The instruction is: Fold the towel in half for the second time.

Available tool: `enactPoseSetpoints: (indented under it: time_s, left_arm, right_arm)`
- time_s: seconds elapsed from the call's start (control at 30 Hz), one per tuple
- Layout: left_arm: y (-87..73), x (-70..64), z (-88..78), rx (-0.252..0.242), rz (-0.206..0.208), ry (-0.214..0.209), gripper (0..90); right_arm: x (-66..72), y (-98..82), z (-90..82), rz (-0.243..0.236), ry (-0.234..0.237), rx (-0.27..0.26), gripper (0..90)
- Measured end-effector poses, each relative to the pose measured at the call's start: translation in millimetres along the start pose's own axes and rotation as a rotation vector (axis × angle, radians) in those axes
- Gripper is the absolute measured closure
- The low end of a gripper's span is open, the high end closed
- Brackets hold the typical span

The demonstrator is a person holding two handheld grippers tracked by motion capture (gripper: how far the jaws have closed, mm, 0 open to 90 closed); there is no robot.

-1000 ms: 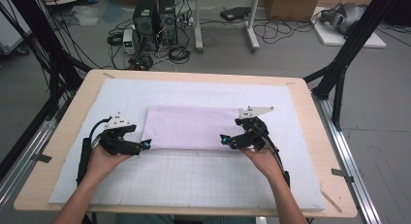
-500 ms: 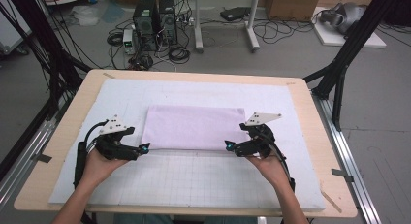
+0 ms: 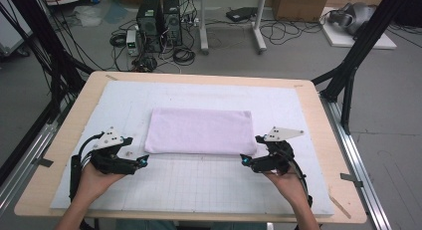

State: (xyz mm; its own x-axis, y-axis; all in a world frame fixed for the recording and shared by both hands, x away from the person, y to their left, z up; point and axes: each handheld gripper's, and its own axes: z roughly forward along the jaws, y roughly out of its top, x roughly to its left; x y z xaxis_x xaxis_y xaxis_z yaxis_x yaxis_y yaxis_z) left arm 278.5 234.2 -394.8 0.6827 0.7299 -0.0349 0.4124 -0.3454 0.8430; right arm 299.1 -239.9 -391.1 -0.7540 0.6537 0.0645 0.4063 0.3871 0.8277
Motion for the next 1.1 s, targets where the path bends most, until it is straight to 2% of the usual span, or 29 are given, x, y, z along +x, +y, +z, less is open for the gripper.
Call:
enactPoseSetpoints:
  time_s: [0.5,0.83,0.93,1.1]
  left_arm:
    - [-14.2,-5.6,-10.0,-0.006,-0.012,0.002,14.1]
    - [-22.6,-9.2,-16.3,-0.008,-0.016,0.013,14.1]
    - [-25.7,-8.9,-18.8,-0.013,-0.034,0.012,14.1]
    - [-28.1,-11.0,-19.0,-0.009,-0.032,0.015,14.1]
  right_arm:
    - [3.6,-22.8,-27.2,0.028,-0.029,-0.03,12.0]
    - [5.0,-39.6,-38.6,0.045,-0.045,-0.03,12.0]
    - [5.4,-42.3,-42.1,0.046,-0.052,-0.035,12.0]
    - [5.6,-45.8,-45.8,0.05,-0.051,-0.035,12.0]
